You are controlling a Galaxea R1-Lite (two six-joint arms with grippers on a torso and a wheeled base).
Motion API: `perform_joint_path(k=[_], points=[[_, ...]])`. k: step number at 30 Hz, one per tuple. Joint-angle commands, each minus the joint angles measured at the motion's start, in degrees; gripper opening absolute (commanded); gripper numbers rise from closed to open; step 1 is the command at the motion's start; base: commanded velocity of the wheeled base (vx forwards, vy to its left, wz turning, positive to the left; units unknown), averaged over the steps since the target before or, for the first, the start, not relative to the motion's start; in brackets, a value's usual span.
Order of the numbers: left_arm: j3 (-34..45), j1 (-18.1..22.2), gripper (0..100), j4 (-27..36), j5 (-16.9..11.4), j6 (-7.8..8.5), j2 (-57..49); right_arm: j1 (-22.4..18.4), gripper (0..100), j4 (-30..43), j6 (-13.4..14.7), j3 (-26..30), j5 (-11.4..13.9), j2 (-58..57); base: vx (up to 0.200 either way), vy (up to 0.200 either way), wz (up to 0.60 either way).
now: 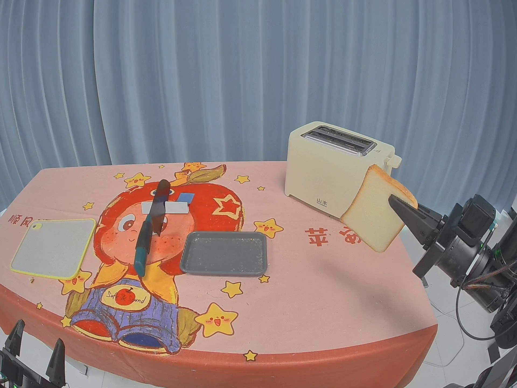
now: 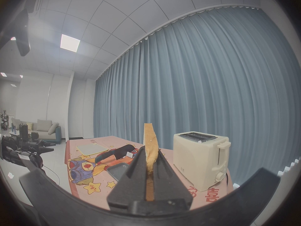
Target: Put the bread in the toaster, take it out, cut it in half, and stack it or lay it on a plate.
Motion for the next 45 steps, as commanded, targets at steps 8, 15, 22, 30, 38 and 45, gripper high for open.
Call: perform_joint_path(k=[8, 15, 22, 30, 38, 45], points=[[1.0, 0.0, 100, -0.1, -0.1, 0.05, 0.1, 0.4, 0, 0.0, 0.5, -0.4, -0.2, 0.2, 0.000, 0.075, 0.00], [1.0, 0.0, 100, -0.1, -0.1, 0.05, 0.1, 0.8, 0, 0.0, 0.6, -0.3, -0.2, 0.5, 0.000, 0.200, 0.00], [1.0, 0.0, 100, -0.1, -0.1, 0.05, 0.1, 0.8, 0, 0.0, 0.6, -0.4, -0.2, 0.3, 0.000, 0.200, 0.00], [1.0, 0.0, 100, -0.1, -0.1, 0.05, 0.1, 1.2, 0, -0.1, 0.6, -0.2, -0.1, 0.4, 0.000, 0.200, 0.00], [1.0, 0.0, 100, -0.1, -0.1, 0.05, 0.1, 1.9, 0, -0.3, 0.6, -0.1, 0.1, 0.4, 0.000, 0.200, 0.00], [1.0, 0.0, 100, -0.1, -0.1, -0.04, 0.1, 2.3, 0, -0.3, 1.0, -0.1, 0.0, 0.3, 0.000, 0.200, 0.00]])
